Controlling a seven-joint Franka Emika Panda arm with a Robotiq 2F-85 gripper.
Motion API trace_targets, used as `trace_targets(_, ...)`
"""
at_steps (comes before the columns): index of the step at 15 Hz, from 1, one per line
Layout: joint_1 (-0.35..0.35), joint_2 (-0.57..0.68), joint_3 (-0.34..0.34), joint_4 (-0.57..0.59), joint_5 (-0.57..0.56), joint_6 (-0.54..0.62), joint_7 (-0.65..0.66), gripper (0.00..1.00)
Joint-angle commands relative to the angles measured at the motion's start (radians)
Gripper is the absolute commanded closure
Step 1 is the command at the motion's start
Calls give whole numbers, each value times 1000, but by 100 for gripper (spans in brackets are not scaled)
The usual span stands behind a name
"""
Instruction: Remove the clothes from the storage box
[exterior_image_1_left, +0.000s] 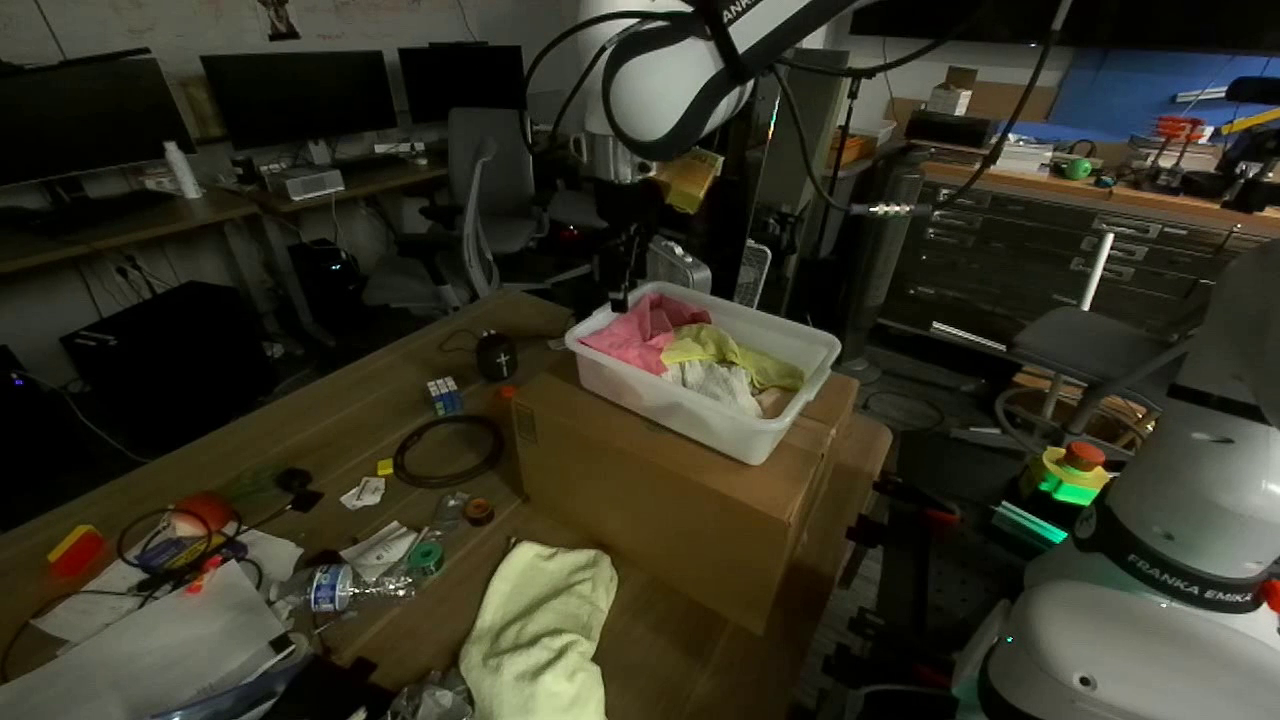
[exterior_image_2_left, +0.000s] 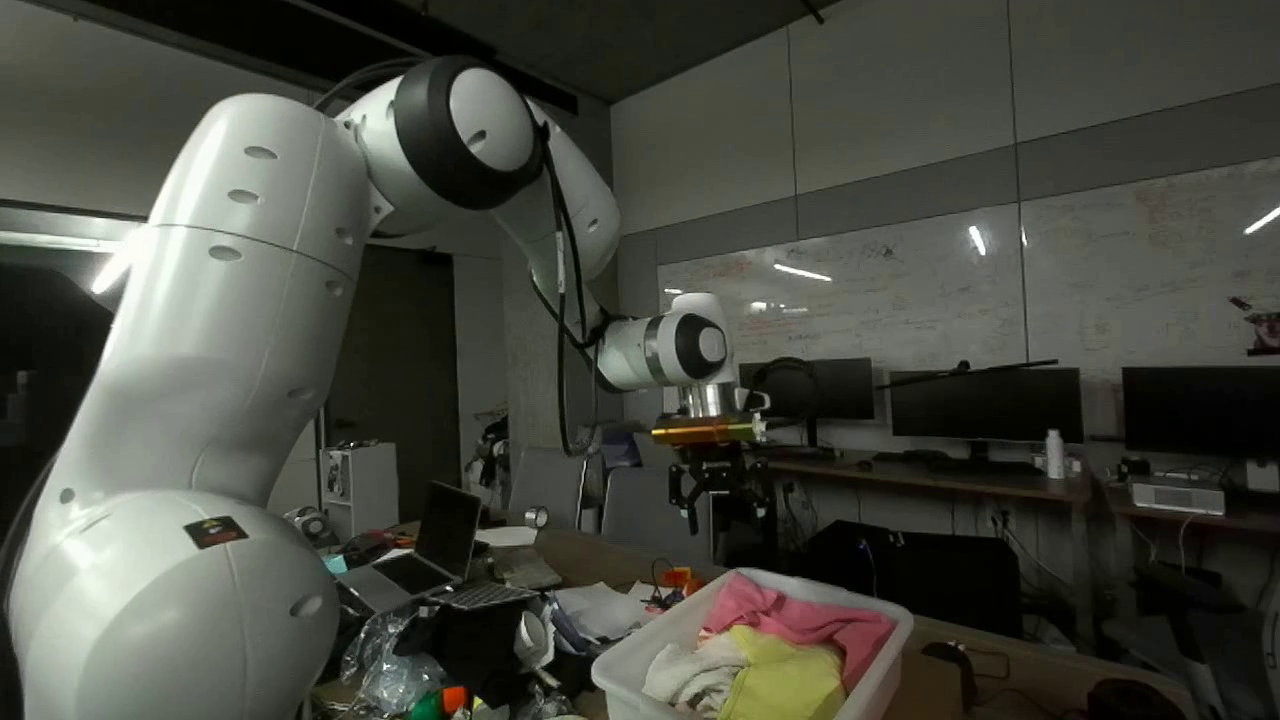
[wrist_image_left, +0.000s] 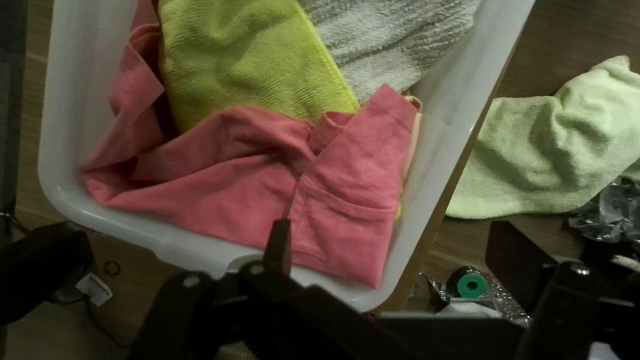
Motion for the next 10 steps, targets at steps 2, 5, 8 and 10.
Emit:
trace_targets(2, -31, 68, -12, 19, 20, 71, -43, 0)
trace_targets(5, -45, 110, -22, 31, 25, 83, -13, 0)
trace_targets(8, -56, 141, -29, 42, 26, 93, -12, 0)
trace_targets(10, -62, 157, -29, 50, 30, 93, -12, 0)
